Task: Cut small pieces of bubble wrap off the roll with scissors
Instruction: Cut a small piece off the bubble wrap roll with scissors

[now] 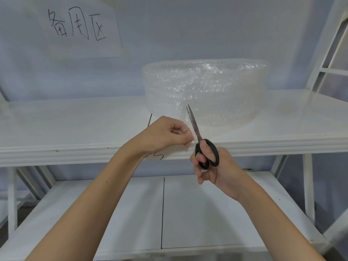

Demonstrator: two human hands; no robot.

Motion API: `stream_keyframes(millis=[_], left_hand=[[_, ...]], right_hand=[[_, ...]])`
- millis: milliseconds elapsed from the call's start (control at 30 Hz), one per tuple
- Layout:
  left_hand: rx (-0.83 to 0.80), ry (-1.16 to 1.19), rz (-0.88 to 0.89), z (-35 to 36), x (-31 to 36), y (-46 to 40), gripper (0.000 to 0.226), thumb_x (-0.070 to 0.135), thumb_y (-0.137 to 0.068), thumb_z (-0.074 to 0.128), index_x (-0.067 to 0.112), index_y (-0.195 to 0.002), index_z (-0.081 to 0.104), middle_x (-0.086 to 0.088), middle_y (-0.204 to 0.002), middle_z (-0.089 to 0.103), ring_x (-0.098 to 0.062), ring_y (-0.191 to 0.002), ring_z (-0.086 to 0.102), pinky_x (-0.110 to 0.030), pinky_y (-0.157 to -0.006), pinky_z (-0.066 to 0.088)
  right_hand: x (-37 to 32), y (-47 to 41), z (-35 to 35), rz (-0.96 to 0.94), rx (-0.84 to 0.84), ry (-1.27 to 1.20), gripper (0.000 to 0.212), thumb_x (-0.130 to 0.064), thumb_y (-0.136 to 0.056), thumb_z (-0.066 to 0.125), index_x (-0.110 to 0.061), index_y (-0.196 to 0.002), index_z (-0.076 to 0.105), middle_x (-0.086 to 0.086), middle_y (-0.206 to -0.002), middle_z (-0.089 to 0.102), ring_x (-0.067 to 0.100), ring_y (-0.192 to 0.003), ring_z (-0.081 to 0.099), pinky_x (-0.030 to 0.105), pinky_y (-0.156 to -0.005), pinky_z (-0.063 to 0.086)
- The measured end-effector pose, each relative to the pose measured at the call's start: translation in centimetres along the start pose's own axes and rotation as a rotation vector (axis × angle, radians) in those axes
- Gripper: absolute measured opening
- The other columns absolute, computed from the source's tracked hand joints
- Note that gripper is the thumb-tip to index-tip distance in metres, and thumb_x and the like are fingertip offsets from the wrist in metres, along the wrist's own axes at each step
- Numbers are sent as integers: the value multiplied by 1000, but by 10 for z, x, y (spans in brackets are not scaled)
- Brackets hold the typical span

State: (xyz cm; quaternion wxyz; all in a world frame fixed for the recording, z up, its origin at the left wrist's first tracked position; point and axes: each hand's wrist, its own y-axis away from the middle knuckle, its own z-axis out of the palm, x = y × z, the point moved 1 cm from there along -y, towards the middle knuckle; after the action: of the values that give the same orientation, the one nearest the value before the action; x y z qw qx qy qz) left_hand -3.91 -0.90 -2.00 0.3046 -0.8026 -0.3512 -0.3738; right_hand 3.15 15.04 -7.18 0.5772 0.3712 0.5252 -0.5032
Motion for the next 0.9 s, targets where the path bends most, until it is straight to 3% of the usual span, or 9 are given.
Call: stream_keyframes(millis=[167, 300, 400, 500, 600, 800, 900], left_hand=[[7, 16, 0, -1, -2, -1, 9, 10, -90, 68, 6, -82, 71, -5, -77, 73, -10, -76, 66, -26, -87, 51], [116, 122, -8, -1, 1, -1, 15, 20, -92, 66, 7, -89, 72, -8, -86, 74, -9, -82, 69, -18, -79, 50], [203, 237, -30, -4, 1, -3, 32, 37, -93, 60, 8, -92, 74, -13, -98, 75, -17, -84, 67, -30, -85, 51], [255, 254, -46, -1, 2, -5, 29, 36, -98, 57, 15, -84, 72, -1, -80, 71, -11, -71, 62, -25, -75, 50], [300, 219, -33, 2, 4, -6, 30, 28, -99, 57, 8, -77, 63, 4, -66, 60, -6, -59, 55, -15, -62, 46], [276, 259, 5, 3, 1, -4, 27, 22, -100, 57, 8, -78, 62, 4, -67, 58, -3, -59, 55, -12, -62, 46], [282, 257, -2, 4, 2, -3, 25, 21, -99, 57, 11, -78, 63, 13, -61, 61, 0, -58, 57, -10, -59, 45]], right_hand=[[0, -2, 0, 11, 13, 1, 49, -51, -85, 60, -13, -59, 45, 4, -66, 51, 18, -50, 48, 29, -46, 48], [-1, -2, 2, 15, 11, 12, 44, -50, -76, 59, -12, -60, 43, 4, -66, 49, 18, -49, 48, 29, -45, 48], [1, -3, 3, 25, 14, 21, 43, -50, -74, 59, -13, -57, 45, 3, -65, 50, 18, -49, 49, 29, -45, 48], [3, -4, 4, 35, 21, 19, 43, -50, -73, 60, -13, -57, 45, 4, -65, 50, 18, -48, 49, 29, -45, 48], [2, -4, 5, 42, 26, 18, 45, -51, -72, 60, -12, -60, 43, 3, -66, 49, 19, -48, 48, 29, -45, 48], [1, -2, 5, 62, 12, 13, 46, -53, -73, 58, -12, -62, 43, 4, -66, 49, 20, -49, 48, 29, -44, 48], [-2, -1, 6, 78, 3, 13, 48, -57, -75, 59, -13, -61, 45, 3, -66, 50, 20, -50, 49, 28, -42, 48]])
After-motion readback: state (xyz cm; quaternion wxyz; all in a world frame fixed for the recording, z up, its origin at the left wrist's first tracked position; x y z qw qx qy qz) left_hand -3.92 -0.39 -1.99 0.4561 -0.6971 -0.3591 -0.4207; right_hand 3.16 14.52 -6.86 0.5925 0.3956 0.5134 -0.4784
